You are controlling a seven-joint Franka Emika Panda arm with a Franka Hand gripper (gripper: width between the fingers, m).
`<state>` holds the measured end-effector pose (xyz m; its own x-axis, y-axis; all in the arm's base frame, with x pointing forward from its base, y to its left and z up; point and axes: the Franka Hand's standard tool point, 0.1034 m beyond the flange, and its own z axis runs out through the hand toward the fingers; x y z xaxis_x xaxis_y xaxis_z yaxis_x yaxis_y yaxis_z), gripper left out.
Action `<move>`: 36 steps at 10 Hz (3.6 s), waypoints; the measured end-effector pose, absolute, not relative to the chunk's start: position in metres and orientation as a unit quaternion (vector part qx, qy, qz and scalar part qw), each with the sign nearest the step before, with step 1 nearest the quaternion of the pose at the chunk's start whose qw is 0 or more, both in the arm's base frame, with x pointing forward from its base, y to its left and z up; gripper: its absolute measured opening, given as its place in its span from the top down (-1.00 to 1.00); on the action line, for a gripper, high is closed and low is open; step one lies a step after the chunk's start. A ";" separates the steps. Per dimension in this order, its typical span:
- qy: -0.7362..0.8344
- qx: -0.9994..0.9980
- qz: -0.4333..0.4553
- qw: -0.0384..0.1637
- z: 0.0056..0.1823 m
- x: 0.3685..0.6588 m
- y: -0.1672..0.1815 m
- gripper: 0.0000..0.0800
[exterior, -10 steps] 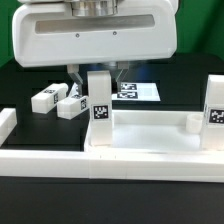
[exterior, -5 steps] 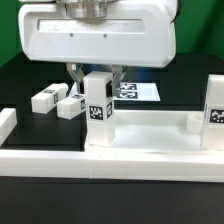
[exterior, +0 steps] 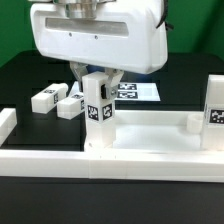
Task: Assemble desk
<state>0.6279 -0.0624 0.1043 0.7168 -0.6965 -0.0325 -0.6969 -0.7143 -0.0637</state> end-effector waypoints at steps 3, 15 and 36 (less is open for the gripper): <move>0.351 -0.936 0.002 0.035 0.104 0.628 -0.062 -0.18; -0.209 -0.978 -0.012 0.022 0.101 0.627 -0.055 -0.62; 0.248 -0.968 0.003 0.032 0.101 0.627 -0.059 0.27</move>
Offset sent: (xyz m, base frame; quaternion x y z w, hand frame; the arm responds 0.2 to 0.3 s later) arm -0.0048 0.0021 0.0003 -0.0194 -0.0009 -0.0703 0.9973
